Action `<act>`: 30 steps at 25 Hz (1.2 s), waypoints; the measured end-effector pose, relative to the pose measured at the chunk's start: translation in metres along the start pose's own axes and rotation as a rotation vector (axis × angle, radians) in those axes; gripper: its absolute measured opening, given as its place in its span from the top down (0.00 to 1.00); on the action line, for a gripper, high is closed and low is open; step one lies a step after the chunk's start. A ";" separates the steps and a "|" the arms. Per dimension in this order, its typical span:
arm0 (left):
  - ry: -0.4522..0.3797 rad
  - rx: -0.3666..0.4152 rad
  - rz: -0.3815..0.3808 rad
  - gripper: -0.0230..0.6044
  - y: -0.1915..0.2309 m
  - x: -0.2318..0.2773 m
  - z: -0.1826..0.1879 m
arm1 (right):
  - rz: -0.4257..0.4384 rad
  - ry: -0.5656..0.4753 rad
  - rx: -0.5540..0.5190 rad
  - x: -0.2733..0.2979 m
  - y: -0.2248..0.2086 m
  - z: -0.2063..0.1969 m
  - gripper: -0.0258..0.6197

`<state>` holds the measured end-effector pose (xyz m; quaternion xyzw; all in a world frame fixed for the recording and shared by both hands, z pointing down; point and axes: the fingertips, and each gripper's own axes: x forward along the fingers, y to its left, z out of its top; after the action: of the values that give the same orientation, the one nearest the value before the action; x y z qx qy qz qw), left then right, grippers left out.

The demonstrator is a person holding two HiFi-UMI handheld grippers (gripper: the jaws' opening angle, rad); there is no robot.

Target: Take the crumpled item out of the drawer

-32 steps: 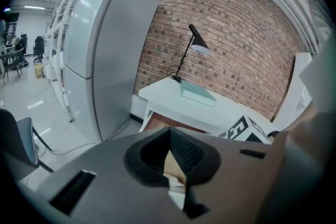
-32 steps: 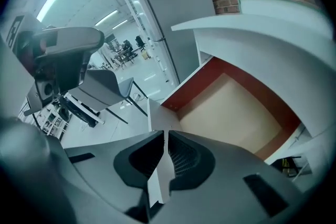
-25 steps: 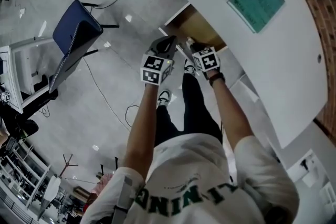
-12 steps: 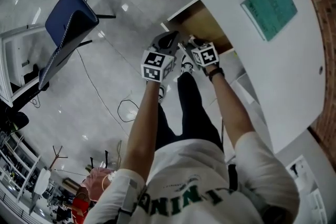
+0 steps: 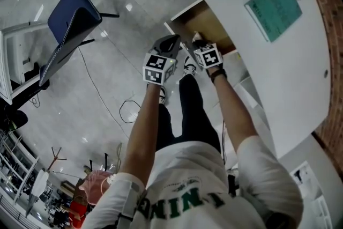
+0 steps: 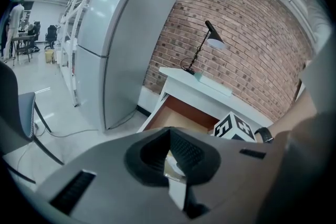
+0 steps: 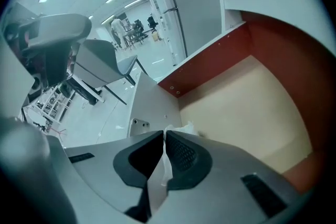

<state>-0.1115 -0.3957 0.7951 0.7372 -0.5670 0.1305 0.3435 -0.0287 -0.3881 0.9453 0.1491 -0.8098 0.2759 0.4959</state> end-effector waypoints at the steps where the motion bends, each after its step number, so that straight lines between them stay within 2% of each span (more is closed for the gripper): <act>1: -0.001 0.006 0.001 0.97 -0.002 -0.003 0.001 | -0.005 -0.012 0.002 -0.005 0.000 0.003 0.93; 7: -0.046 0.025 -0.006 0.97 -0.018 -0.031 0.020 | -0.055 -0.072 0.021 -0.045 0.015 0.015 0.94; 11: -0.076 0.058 0.004 0.97 -0.031 -0.057 0.033 | -0.151 -0.163 0.009 -0.078 0.007 0.019 0.94; 14: -0.109 0.074 0.006 0.97 -0.037 -0.080 0.043 | -0.141 -0.229 0.042 -0.108 0.028 0.026 0.94; 18: -0.143 0.093 -0.009 0.97 -0.050 -0.112 0.051 | -0.201 -0.298 0.042 -0.147 0.046 0.029 0.94; 30: -0.248 0.163 -0.038 0.97 -0.096 -0.211 0.074 | -0.296 -0.541 0.126 -0.269 0.120 0.032 0.94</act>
<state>-0.1054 -0.2751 0.5839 0.7837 -0.5787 0.0774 0.2120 0.0116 -0.3189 0.6597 0.3639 -0.8632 0.2004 0.2870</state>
